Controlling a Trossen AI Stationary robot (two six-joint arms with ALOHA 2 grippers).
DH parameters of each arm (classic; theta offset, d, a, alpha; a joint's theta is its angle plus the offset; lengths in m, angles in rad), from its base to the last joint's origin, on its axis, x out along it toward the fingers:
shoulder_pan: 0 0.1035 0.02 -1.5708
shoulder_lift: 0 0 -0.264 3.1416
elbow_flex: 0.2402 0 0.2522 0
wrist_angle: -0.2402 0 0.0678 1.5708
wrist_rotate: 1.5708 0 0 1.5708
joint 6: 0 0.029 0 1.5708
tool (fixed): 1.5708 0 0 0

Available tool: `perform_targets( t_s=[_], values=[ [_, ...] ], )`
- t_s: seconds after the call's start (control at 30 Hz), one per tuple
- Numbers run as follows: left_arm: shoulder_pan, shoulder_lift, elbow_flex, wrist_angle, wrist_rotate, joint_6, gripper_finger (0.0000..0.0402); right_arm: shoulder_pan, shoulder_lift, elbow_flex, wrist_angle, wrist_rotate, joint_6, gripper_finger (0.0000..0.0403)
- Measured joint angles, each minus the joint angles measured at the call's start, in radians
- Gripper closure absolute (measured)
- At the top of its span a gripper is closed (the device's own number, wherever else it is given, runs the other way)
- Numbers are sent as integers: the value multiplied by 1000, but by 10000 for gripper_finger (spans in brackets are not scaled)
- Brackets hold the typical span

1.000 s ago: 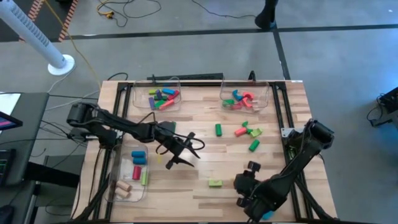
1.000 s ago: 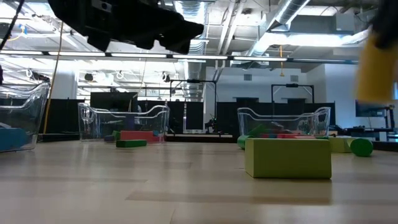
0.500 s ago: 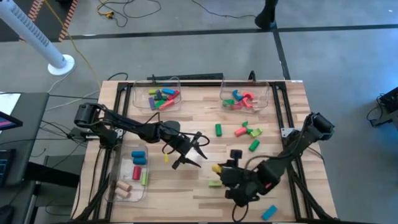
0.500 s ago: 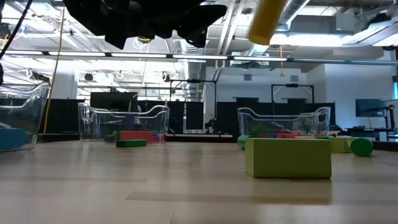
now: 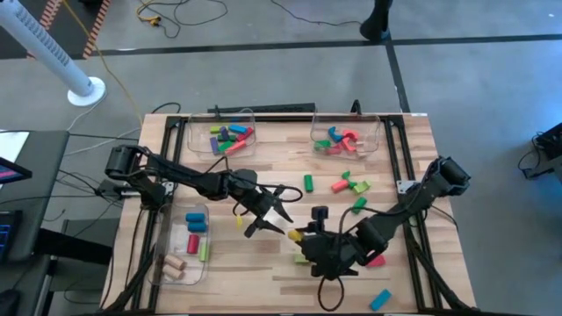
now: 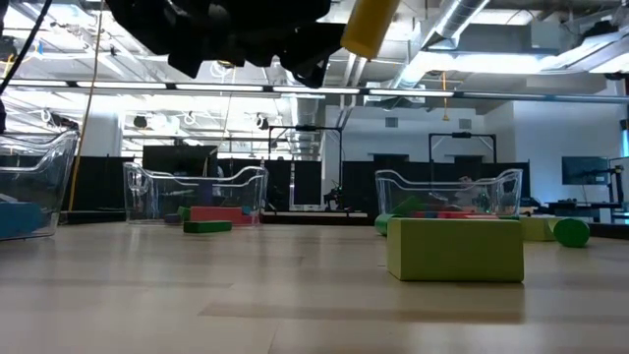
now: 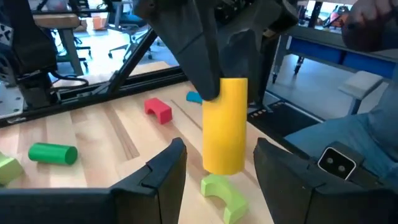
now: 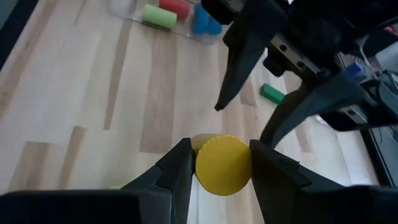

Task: Sort blocks by size
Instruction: Put the yellow cylindrical block into the bottom left transparent bin

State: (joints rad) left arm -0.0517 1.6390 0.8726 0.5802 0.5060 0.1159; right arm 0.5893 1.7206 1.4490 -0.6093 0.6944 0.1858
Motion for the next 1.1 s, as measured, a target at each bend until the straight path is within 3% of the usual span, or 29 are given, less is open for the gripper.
perform_targets(
  t_s=[0.53,0.73,1.1],
  values=[
    [0,-1,0,-26,52,-35,222,-81,2,-1,118,-53,-190,238],
    [0,-1,0,-31,-4,-20,222,-98,2,-1,128,-54,-195,238],
    [-8,-1,0,-32,-7,9,224,-102,2,-1,135,-64,-203,238]
  ],
)
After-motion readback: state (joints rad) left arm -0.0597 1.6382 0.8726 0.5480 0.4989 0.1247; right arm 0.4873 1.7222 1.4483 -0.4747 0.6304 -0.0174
